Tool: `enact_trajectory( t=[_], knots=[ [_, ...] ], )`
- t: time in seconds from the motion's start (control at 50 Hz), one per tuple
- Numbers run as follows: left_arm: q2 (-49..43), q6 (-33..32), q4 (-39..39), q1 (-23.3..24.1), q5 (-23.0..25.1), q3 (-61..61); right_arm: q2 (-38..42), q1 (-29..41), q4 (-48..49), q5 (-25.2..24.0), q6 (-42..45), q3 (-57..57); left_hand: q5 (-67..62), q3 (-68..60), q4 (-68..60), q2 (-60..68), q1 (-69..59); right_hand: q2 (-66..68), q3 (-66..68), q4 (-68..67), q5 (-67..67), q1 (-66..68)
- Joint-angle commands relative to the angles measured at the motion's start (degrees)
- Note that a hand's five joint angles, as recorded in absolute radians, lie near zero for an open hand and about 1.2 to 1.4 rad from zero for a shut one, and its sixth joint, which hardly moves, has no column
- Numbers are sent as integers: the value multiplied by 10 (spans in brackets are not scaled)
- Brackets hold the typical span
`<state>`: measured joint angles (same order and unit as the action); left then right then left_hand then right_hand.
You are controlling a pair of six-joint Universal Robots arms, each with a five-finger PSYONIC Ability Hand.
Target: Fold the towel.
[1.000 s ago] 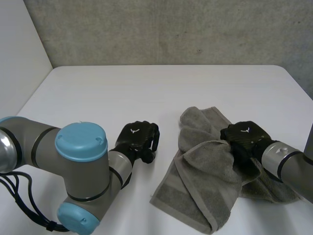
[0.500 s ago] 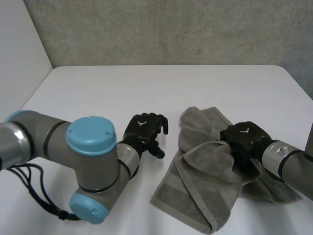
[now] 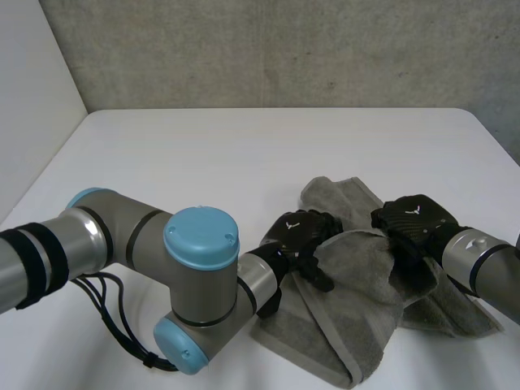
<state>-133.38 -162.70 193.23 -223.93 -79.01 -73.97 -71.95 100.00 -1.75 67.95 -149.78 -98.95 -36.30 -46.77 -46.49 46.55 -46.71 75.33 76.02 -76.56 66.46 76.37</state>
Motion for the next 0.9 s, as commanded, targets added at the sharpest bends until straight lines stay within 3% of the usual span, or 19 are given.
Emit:
enact_trajectory(
  t=[0.02, 0.06, 0.1, 0.22, 0.32, 0.4, 0.54, 0.6, 0.72, 0.76, 0.78, 0.8, 0.9],
  knots=[
    [-17, 0, -2, 1, -1, 7, 0, 3, 0, 0, 0, -3, -137, -132, -135, 135, -133, 47, 40, -34, 35, 36],
    [-19, 4, -2, 1, 0, 8, -1, 5, -1, 0, 0, -5, -296, -291, -294, 294, -292, 47, 40, -34, 35, 36],
    [-19, 11, -2, 1, 0, 8, -1, 6, -1, 0, 0, -5, -337, -332, -335, 334, -333, 47, 40, -34, 35, 36],
    [-14, 53, -8, 1, 10, 3, -4, 8, -1, -6, 0, -10, -337, -332, -335, 335, -333, 47, 40, -34, 35, 36],
    [5, 53, -7, 0, 50, -2, -22, 10, 8, -15, 4, -19, -337, -332, -335, 335, -333, 47, 40, -34, 35, 36],
    [22, 44, -7, -3, 53, -3, -35, 16, 22, -22, 26, -25, -337, -332, -335, 335, -333, 47, 40, -34, 35, 36],
    [56, -89, -26, -28, 3, -19, -87, 60, 128, -48, 98, -72, -337, -332, -335, 335, -333, 47, 40, -34, 35, 36],
    [68, -130, -40, -42, -19, -32, -89, 86, 122, -39, 99, -74, -337, -332, -335, 335, -333, 47, 40, -34, 35, 36],
    [75, -148, -58, -46, -30, -41, -49, 122, 79, -14, 100, -65, -337, -332, -335, 335, -333, 47, 40, -34, 35, 36],
    [76, -149, -65, -47, -37, -46, -29, 128, 61, 28, 104, -53, -337, -332, -335, 335, -333, -319, -326, 331, -330, -329],
    [76, -149, -66, -47, -37, -46, -29, 129, 61, 28, 104, -53, -337, -332, -335, 335, -333, -321, -328, 333, -332, -331],
    [78, -152, -70, -48, -47, -50, -28, 122, 55, 56, 105, -54, -337, -332, -335, 335, -333, -449, -456, 462, -461, -460],
    [95, -154, -81, -67, -74, -57, -29, 120, 45, 111, 95, -54, -337, -332, -335, 335, -333, -498, -505, 510, -509, -508]
  ],
)
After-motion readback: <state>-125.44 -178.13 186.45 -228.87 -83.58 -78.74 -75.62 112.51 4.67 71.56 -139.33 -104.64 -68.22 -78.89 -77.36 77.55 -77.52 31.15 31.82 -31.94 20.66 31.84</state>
